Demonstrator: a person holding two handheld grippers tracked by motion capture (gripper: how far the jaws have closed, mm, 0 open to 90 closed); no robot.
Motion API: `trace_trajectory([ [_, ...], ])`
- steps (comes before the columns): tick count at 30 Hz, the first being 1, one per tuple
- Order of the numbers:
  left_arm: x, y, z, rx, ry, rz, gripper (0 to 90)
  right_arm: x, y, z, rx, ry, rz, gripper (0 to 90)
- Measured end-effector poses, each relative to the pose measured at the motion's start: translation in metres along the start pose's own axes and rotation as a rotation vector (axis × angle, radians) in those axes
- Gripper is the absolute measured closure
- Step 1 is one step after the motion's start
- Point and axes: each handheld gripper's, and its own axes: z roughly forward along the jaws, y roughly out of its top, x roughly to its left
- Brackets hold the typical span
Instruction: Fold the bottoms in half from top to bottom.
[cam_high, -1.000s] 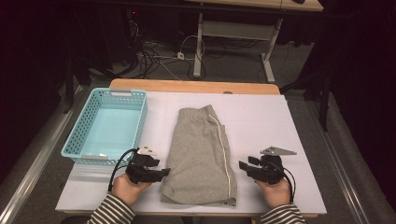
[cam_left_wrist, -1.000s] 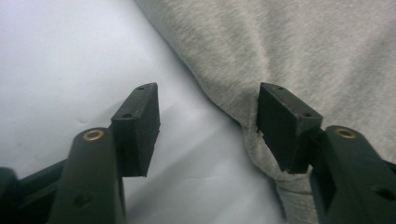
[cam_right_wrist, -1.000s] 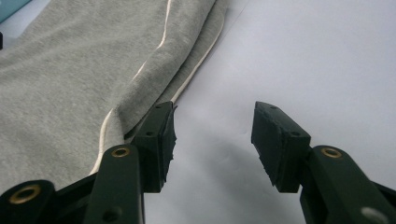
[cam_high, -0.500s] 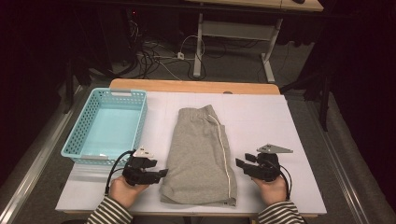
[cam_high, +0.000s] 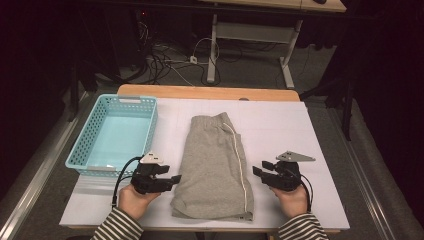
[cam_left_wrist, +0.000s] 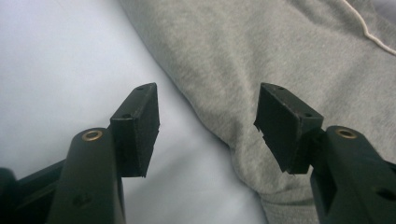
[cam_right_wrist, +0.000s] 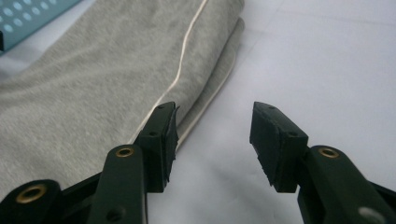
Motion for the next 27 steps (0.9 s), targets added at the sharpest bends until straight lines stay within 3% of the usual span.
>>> trace_trajectory([
  [13, 0.003, 0.019, -0.001, -0.039, 0.021, -0.02, 38.0, -0.005, 0.02, 0.005, 0.011, 0.005, -0.046, 55.7],
  [16, 0.0, 0.02, -0.003, -0.026, 0.025, -0.012, 38.0, -0.005, 0.024, 0.006, 0.011, 0.015, -0.052, 55.9],
  [23, -0.005, 0.024, -0.002, -0.008, 0.065, -0.001, 40.1, -0.007, 0.032, 0.014, 0.077, 0.046, -0.052, 55.7],
  [27, -0.002, 0.033, 0.004, -0.016, 0.061, -0.013, 39.5, -0.009, 0.042, 0.02, 0.077, 0.049, -0.057, 55.6],
])
